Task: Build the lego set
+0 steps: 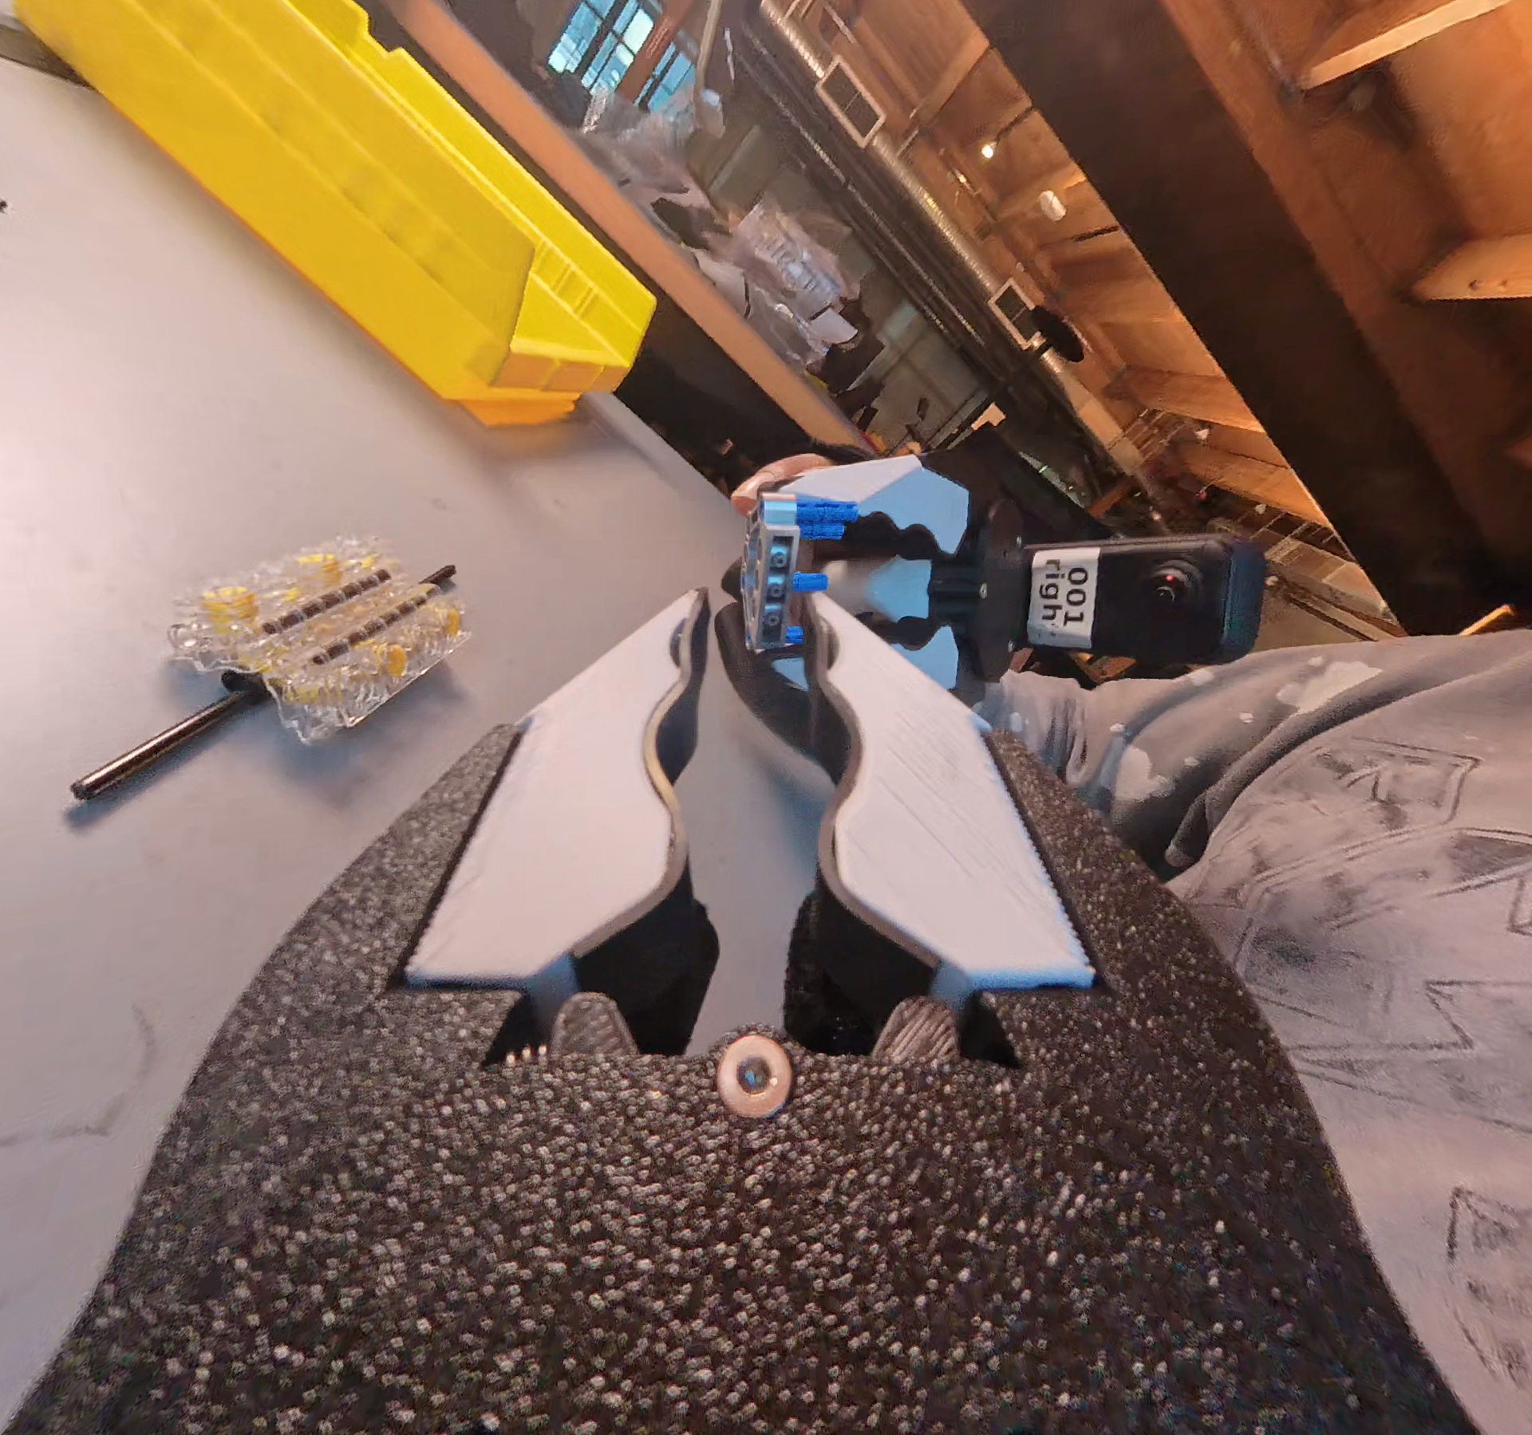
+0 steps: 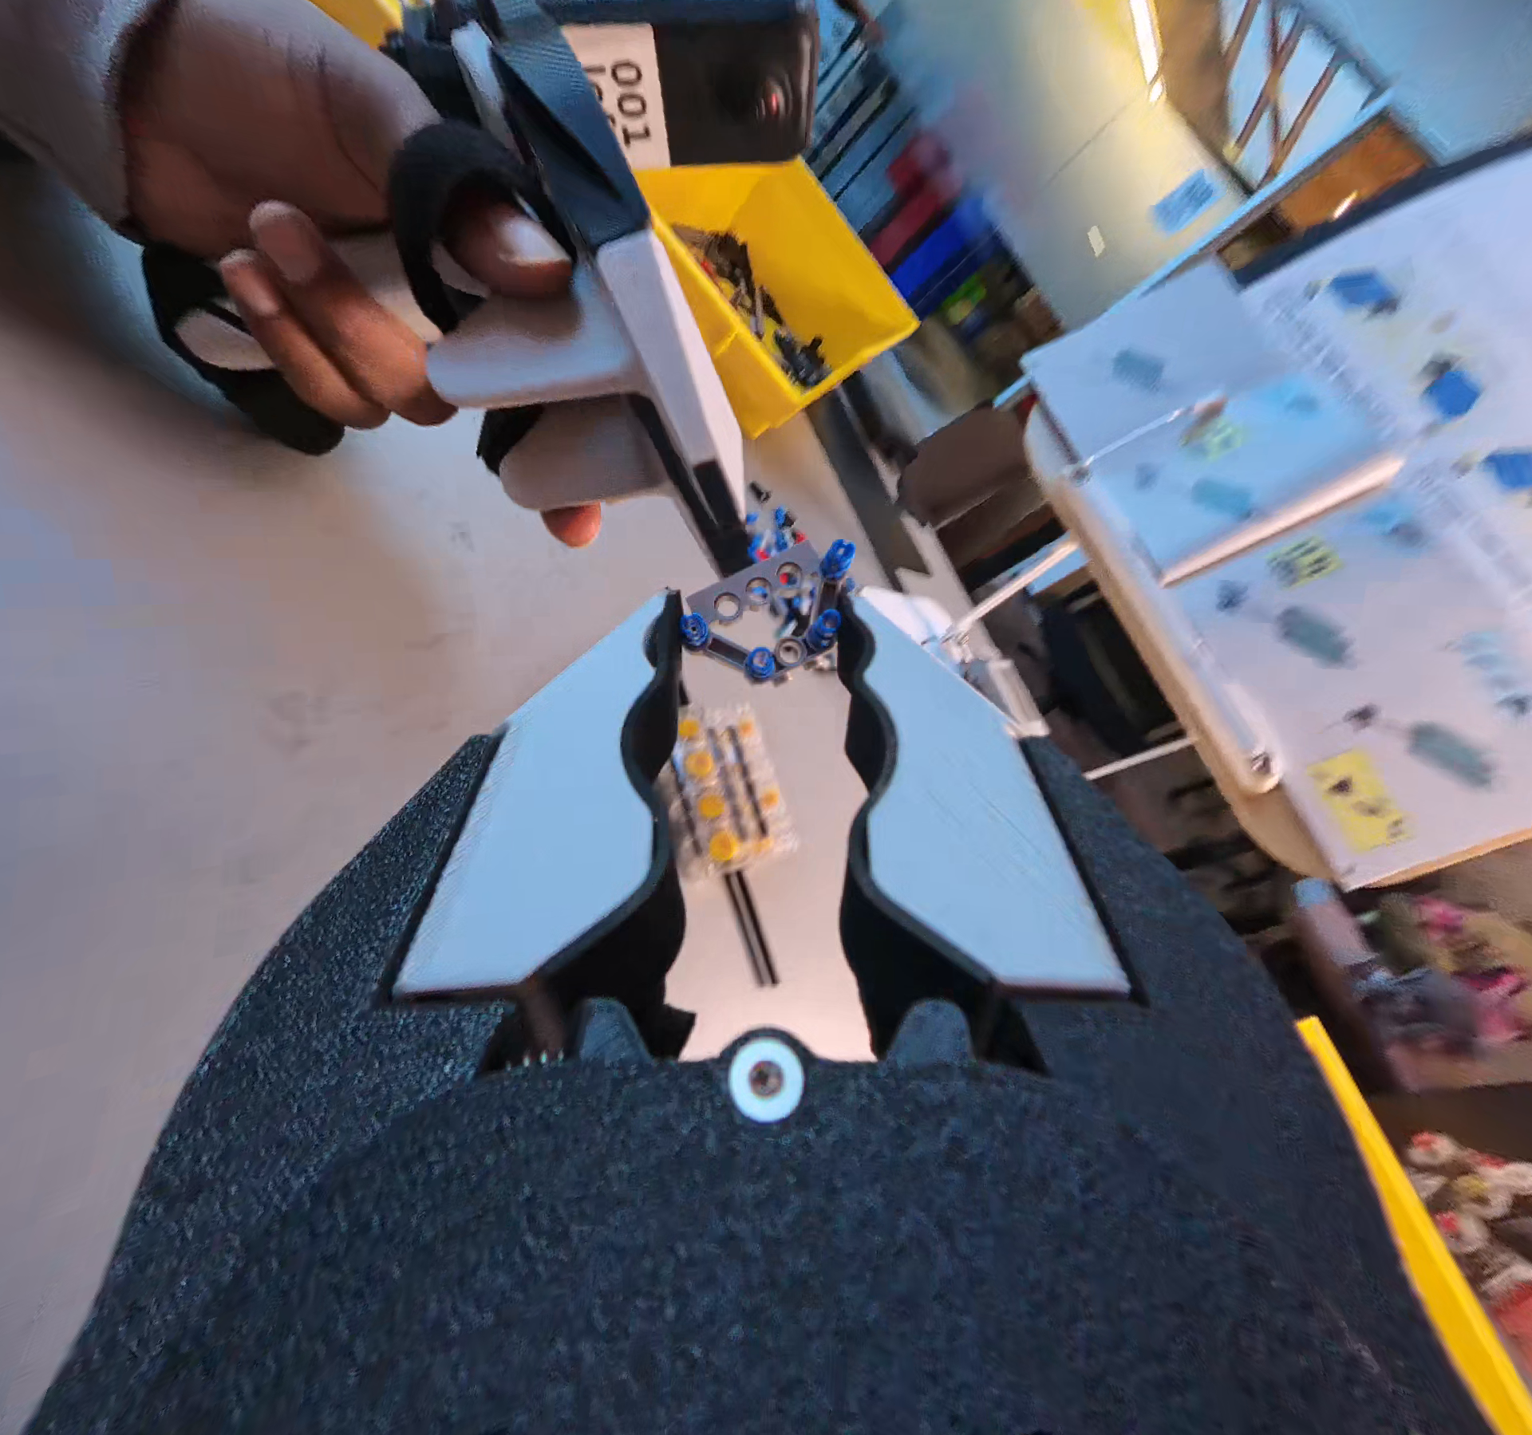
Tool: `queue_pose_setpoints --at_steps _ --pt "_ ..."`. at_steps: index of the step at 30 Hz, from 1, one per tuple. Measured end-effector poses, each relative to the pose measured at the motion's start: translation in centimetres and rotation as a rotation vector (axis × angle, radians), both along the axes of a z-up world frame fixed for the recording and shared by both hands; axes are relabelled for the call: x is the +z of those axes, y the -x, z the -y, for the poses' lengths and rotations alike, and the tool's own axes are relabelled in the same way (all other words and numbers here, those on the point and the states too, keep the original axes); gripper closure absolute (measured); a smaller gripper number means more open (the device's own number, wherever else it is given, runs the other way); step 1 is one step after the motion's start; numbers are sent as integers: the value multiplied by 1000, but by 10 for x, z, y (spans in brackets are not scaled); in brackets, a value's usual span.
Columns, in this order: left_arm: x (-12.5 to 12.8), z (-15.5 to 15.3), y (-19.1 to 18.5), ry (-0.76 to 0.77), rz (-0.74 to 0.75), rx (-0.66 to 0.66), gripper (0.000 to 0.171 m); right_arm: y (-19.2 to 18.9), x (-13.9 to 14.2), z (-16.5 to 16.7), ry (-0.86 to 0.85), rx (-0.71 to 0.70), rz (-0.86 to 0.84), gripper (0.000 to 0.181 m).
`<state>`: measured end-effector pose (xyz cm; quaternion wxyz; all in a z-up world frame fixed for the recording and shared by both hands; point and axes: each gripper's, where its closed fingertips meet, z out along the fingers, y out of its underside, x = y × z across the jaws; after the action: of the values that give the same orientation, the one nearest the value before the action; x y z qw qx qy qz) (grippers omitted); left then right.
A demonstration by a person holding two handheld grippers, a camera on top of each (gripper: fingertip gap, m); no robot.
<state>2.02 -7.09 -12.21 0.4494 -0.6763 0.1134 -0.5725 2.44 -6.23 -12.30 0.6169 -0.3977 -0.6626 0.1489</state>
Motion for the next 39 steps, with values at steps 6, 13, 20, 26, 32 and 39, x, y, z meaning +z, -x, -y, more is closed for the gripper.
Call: queue_pose_setpoints --at_steps 6,13,20,26,32,39 --pt "7 -3 1 -130 -113 71 164 18 7 7 -104 55 -56 146" --pt "3 -14 13 -362 -538 184 166 17 20 10 416 323 -61 130" --pt "-6 -11 1 -507 -744 149 166 14 3 3 577 450 67 149" --pt "-26 -7 -2 -563 -798 103 165 11 -16 12 685 487 106 157" --pt "-31 -8 6 -551 -760 118 164 13 -14 7 681 472 35 159" --pt "-22 3 2 -646 -747 94 165 13 -13 20 792 539 24 156"
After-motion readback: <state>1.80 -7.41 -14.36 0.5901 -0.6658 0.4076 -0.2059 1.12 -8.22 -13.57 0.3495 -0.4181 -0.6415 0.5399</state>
